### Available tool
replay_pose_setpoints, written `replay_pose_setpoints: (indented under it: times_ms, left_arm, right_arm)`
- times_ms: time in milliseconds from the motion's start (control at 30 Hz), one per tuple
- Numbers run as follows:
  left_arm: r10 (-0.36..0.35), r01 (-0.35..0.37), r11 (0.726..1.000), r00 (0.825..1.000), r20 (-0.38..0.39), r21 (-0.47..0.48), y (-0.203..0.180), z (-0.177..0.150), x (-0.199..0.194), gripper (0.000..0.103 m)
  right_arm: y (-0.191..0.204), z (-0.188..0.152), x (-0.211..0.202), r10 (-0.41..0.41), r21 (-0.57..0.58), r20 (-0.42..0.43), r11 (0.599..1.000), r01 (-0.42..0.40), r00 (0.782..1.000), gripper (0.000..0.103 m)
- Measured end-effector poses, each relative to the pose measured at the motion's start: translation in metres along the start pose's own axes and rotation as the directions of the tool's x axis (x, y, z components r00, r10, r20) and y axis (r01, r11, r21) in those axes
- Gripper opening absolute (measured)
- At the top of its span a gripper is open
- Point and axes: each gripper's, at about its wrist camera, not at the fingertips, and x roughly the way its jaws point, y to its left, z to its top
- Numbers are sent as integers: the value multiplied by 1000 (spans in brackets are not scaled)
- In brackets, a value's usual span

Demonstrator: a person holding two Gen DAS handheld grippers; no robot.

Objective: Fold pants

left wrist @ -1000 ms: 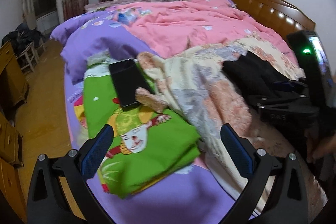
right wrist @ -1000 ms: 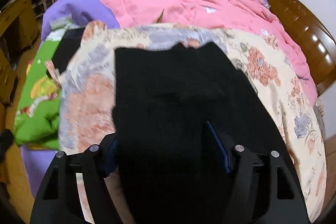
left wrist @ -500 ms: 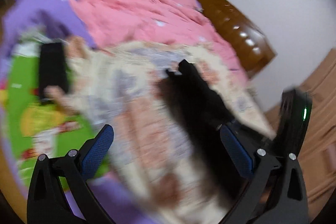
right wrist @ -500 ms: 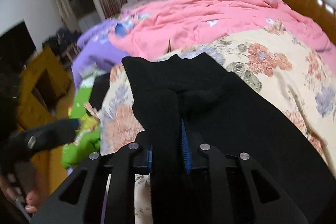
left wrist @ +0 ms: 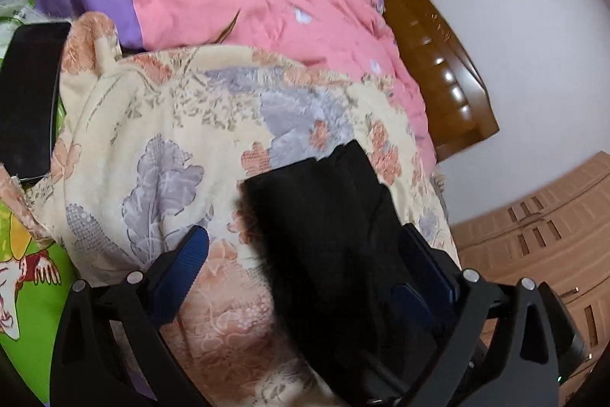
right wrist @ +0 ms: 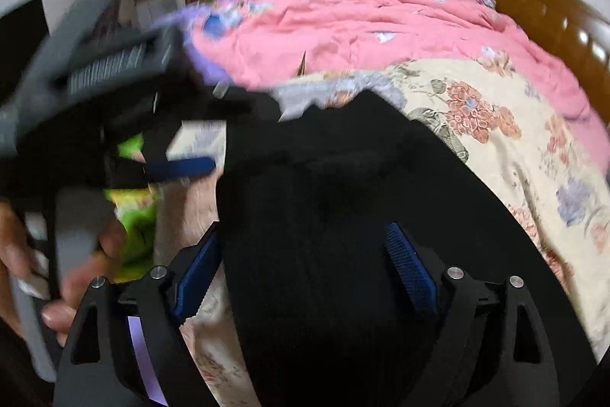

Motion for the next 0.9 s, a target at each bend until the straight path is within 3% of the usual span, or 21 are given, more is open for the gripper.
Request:
replay_pose_setpoints:
  times_ms: [100, 133, 167, 233, 333, 367, 467, 567, 767, 900]
  left_arm:
    - [-15, 15, 999, 1000, -11, 50, -5, 6, 2, 99]
    - [-19, 20, 998, 1000, -20, 62, -8, 6, 3, 99]
    - [-21, 22, 997, 1000, -23, 68, -10, 8, 1, 99]
    - [-27, 28, 996, 1000, -6, 90, -17, 9, -5, 99]
    - [-15, 12, 992, 1000, 22, 125, -19, 4, -24, 100]
    - [-16, 12, 992, 999, 31, 126, -17, 3, -30, 100]
    - [-47, 45, 994, 999, 18, 99, -8, 1, -37, 100]
    - [-65, 66, 993, 998, -13, 94, -8, 0, -28, 100]
    - [-123, 130, 987, 989, -80, 90, -27, 0, 6, 100]
    - [-105, 116, 988, 988, -117, 97, -37, 2, 37, 99]
  right_arm:
    - [25, -6, 11, -109, -142, -42, 985, 102, 993, 83]
    - [31, -7, 15, -150, -176, -49, 974, 139, 987, 77]
    - [34, -8, 19, -177, -192, -62, 968, 162, 982, 62]
    - [28, -7, 21, -148, -139, -77, 981, 136, 986, 55]
    - [12, -2, 13, -102, -63, -55, 993, 98, 993, 31]
    - [6, -2, 8, -63, -29, -42, 998, 62, 997, 27]
    - [-16, -1, -4, 61, 96, 6, 993, -61, 998, 25]
    - [-45, -3, -10, 166, 219, 51, 960, -173, 985, 24]
    - [-50, -5, -18, 180, 236, 85, 952, -196, 980, 22]
    - [-51, -3, -22, 210, 264, 117, 936, -234, 971, 22]
